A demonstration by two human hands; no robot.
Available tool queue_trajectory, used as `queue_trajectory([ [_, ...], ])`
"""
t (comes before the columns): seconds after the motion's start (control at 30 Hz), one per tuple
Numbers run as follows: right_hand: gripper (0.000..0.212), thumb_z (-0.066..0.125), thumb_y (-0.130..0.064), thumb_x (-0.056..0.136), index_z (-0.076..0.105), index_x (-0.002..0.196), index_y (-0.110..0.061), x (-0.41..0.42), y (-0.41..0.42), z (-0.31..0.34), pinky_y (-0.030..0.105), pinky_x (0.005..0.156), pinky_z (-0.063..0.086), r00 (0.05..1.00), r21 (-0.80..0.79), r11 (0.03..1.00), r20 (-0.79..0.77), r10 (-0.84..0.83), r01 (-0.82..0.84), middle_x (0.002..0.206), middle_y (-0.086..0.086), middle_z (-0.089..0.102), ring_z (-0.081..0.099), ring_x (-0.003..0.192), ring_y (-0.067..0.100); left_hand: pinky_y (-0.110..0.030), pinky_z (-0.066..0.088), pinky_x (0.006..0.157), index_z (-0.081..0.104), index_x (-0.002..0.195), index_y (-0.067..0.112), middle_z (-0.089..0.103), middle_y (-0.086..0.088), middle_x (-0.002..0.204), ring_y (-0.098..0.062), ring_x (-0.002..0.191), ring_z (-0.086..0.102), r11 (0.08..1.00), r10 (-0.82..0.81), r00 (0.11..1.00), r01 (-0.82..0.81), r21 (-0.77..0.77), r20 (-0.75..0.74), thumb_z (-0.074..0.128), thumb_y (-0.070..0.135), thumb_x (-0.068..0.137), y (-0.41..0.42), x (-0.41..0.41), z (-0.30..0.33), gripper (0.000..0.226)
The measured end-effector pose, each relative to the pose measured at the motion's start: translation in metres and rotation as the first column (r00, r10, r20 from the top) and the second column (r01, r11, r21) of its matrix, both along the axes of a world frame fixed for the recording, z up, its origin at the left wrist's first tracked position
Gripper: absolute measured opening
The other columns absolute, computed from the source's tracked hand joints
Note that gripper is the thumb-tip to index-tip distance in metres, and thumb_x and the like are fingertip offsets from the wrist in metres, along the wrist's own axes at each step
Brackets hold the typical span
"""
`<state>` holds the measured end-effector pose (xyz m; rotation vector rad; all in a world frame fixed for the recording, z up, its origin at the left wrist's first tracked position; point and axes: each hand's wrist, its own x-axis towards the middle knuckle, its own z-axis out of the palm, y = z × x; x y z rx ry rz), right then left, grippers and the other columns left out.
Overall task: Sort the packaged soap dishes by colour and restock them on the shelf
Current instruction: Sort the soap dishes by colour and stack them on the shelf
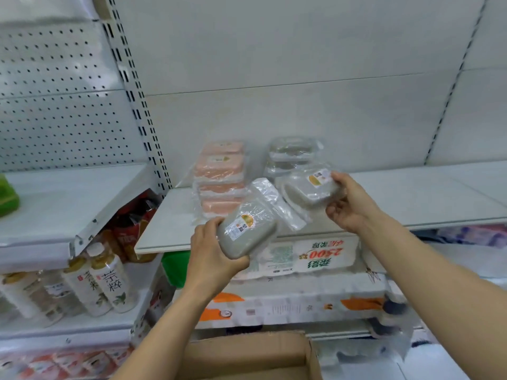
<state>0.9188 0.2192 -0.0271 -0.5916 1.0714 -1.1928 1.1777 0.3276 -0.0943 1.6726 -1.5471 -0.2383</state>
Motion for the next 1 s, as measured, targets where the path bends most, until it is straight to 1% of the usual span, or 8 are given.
queue_trajectory([
  [0.23,0.035,0.070,-0.023,0.085,0.054,0.113,-0.007,0.029,-0.069,0.009,0.036,0.057,0.059,0.999,0.045,0.998,-0.013,-0.037,0.038,0.100,0.019,0.058,0.062,0.088,0.028,-0.024,0.035,0.092,0.038,0.134,0.033,0.038,0.010,0.115,-0.010,0.111,0.036,0.999,0.040,0.998,-0.039,-0.033,0.038,0.085,0.029,0.057,-0.015,0.003,0.012,0.090],
  [0.4,0.045,0.077,-0.021,0.081,0.054,0.116,-0.003,0.034,-0.084,0.003,0.042,0.056,0.061,0.981,0.047,0.998,-0.192,-0.038,0.048,0.103,0.022,0.064,0.070,0.076,0.035,-0.022,0.033,0.093,0.040,0.136,0.029,0.040,0.010,0.120,-0.008,0.114,0.037,0.997,0.042,0.998,-0.039,-0.060,0.044,0.086,0.029,0.056,-0.025,0.001,0.020,0.092],
  [0.57,0.039,0.079,-0.035,0.079,0.057,0.098,-0.009,0.031,-0.086,0.002,0.042,0.080,0.059,0.937,0.079,0.994,-0.345,-0.047,0.079,0.087,0.010,0.065,0.068,0.080,0.026,-0.022,0.033,0.096,0.039,0.136,0.034,0.040,0.011,0.122,-0.008,0.118,0.037,0.998,-0.049,0.999,0.049,-0.048,0.001,0.084,0.033,0.057,-0.037,-0.012,0.035,0.091],
  [0.7,0.050,0.070,-0.048,0.083,0.059,0.111,-0.008,0.004,-0.080,0.000,0.025,0.051,0.046,0.839,0.143,0.990,-0.539,0.071,0.008,0.077,0.006,0.050,0.046,0.053,0.019,-0.024,0.036,0.097,0.041,0.137,0.034,0.041,0.012,0.124,-0.009,0.118,0.039,0.993,-0.111,0.994,0.112,-0.021,0.019,0.084,0.033,0.060,-0.045,-0.026,0.052,0.088],
  [0.8,0.057,0.057,-0.048,0.092,0.046,0.129,-0.007,-0.031,-0.070,0.007,0.029,0.053,0.044,0.687,-0.012,1.000,-0.727,0.010,-0.028,0.101,0.009,0.054,0.057,0.066,0.021,-0.027,0.038,0.101,0.040,0.143,0.031,0.042,0.009,0.127,-0.010,0.119,0.041,0.989,-0.145,0.988,0.144,0.031,0.055,0.085,0.034,0.064,-0.054,-0.035,0.067,0.092],
  [0.87,0.049,0.056,-0.049,0.093,0.050,0.130,-0.019,-0.050,-0.061,0.019,0.030,0.064,0.048,0.682,-0.329,0.938,-0.711,-0.171,-0.107,0.121,0.004,0.056,0.062,0.082,0.018,-0.029,0.041,0.101,0.039,0.144,0.029,0.042,0.007,0.126,-0.013,0.116,0.044,0.984,-0.165,0.985,0.162,0.068,0.042,0.086,0.034,0.063,-0.066,-0.046,0.080,0.094],
  [0.93,0.054,0.069,-0.051,0.083,0.048,0.131,-0.042,-0.055,-0.048,0.036,0.030,0.078,0.050,0.714,-0.550,0.769,-0.677,-0.180,-0.327,0.136,-0.002,0.047,0.060,0.105,0.012,-0.034,0.045,0.101,0.041,0.144,0.027,0.044,0.004,0.125,-0.016,0.113,0.049,0.977,-0.190,0.982,0.187,0.100,0.021,0.087,0.037,0.060,-0.086,-0.059,0.095,0.097],
  [1.0,0.082,0.081,-0.053,0.067,0.036,0.135,-0.058,-0.050,-0.043,0.048,0.032,0.102,0.042,0.523,-0.502,0.605,-0.837,-0.159,-0.619,0.149,-0.011,0.026,0.041,0.132,0.008,-0.037,0.047,0.102,0.043,0.144,0.026,0.050,0.002,0.125,-0.017,0.113,0.054,0.965,-0.241,0.971,0.240,0.105,-0.007,0.084,0.043,0.052,-0.111,-0.073,0.111,0.102],
])
